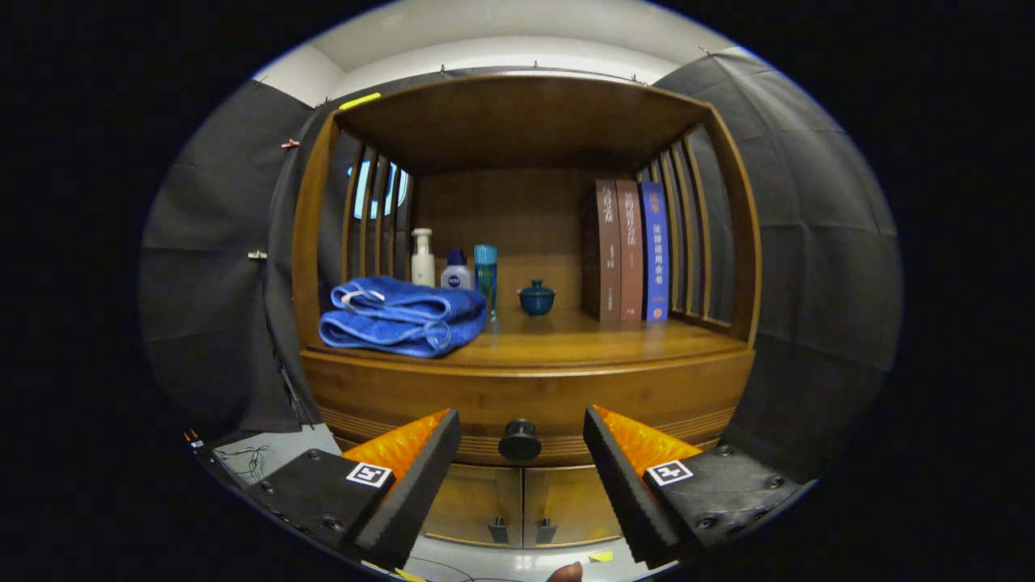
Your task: Pull open the drawer, take out the items inside it, and place them on the countertop above the cabinet.
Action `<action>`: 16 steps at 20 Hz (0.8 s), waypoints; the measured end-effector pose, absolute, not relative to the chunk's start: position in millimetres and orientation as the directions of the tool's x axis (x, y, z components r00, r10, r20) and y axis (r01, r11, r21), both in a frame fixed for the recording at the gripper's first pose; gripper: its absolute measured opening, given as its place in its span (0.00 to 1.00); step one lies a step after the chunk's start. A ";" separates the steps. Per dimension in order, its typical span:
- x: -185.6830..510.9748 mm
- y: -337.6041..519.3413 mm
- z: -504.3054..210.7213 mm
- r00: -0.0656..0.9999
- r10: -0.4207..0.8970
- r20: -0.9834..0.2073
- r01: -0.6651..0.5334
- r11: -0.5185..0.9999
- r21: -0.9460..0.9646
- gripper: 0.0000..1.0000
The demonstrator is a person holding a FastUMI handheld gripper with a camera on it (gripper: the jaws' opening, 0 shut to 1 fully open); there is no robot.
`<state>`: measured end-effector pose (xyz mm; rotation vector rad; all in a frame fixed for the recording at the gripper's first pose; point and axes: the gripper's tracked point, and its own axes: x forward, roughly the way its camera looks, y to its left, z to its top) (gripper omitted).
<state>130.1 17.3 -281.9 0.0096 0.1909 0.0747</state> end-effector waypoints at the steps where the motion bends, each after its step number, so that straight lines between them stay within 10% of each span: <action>1: 132.6 15.3 -295.2 0.974 0.072 -0.213 -0.069 0.997 0.021 0.98; 6: 163.9 16.1 -331.4 0.966 0.056 -0.254 -0.056 0.998 0.009 0.79; 13: 175.0 16.7 -334.6 0.974 0.049 -0.222 -0.054 0.998 -0.016 0.24; 16: 172.5 16.8 -335.7 0.967 0.054 -0.248 -0.057 0.998 -0.005 0.24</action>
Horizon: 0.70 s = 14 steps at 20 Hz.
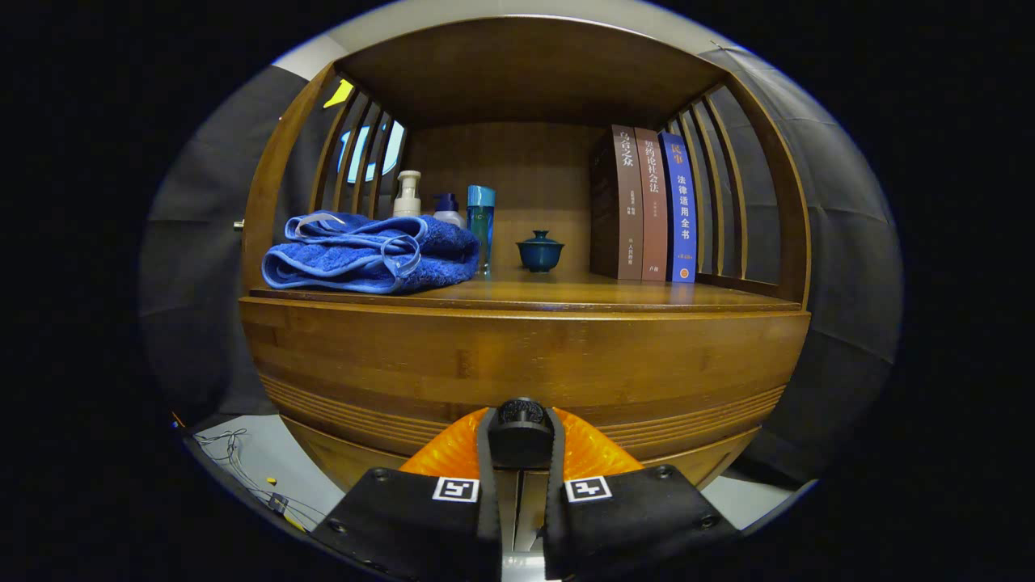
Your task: Pull open the drawer, take out the items inside it, and place them on the countertop above the cabinet.
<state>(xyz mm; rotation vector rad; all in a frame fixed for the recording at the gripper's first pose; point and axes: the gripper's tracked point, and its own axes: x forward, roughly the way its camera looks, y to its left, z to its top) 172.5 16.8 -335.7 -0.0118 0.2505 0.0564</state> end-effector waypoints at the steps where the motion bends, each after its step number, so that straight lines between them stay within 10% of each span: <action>1: 169.1 17.4 -335.4 0.964 0.063 -0.257 -0.061 0.998 0.017 0.24; 14: 67.3 6.0 -324.5 0.951 0.080 -0.299 -0.064 0.996 0.061 0.24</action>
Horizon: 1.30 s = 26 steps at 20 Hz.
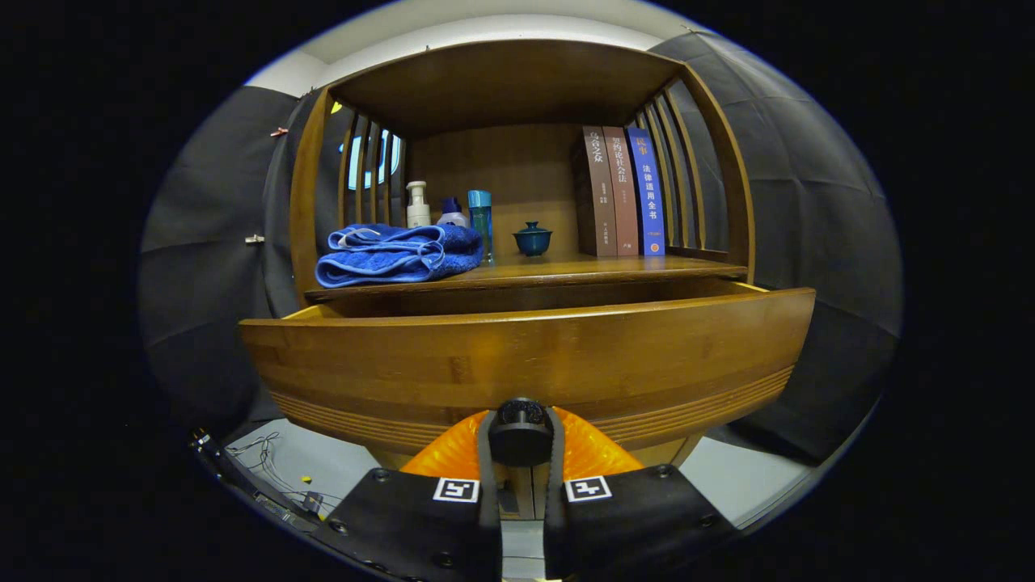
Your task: Pull open the drawer, take out the items inside it, and place them on the countertop above the cabinet.
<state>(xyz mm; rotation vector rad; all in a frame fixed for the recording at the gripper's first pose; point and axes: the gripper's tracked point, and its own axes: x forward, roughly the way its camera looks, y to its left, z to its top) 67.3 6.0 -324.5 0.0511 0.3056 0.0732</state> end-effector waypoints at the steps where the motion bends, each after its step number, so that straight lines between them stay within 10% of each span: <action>1: 59.5 5.7 -323.0 0.950 0.084 -0.300 -0.070 0.996 0.058 0.24; 14: 4.0 -0.5 -328.9 0.941 0.101 -0.322 -0.093 0.995 0.040 0.24; 20: -6.6 -7.5 -317.3 0.937 0.083 -0.339 -0.065 0.996 0.064 0.96; 26: -29.6 4.1 -280.1 0.923 0.169 -0.346 -0.152 0.985 0.076 0.99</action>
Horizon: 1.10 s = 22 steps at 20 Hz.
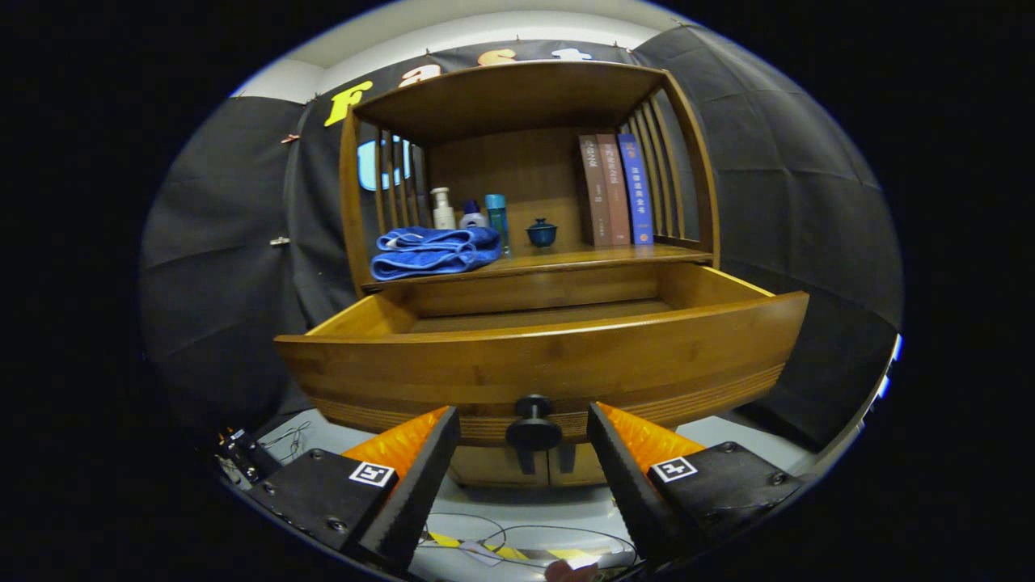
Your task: Pull open the drawer, take out the items inside it, and place them on the countertop above the cabinet.
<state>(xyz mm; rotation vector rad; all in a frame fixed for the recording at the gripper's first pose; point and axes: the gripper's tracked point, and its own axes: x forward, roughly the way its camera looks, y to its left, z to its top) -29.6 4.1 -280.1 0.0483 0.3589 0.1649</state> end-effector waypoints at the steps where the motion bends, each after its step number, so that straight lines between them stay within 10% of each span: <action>1: -32.4 -0.6 -269.9 0.925 0.164 -0.344 -0.160 0.986 0.039 0.99; 11: 54.8 -4.4 -163.7 0.849 0.168 -0.501 -0.190 0.982 0.008 0.99; 22: 161.2 2.5 -299.6 0.517 0.016 -0.856 -0.196 0.975 -0.100 0.97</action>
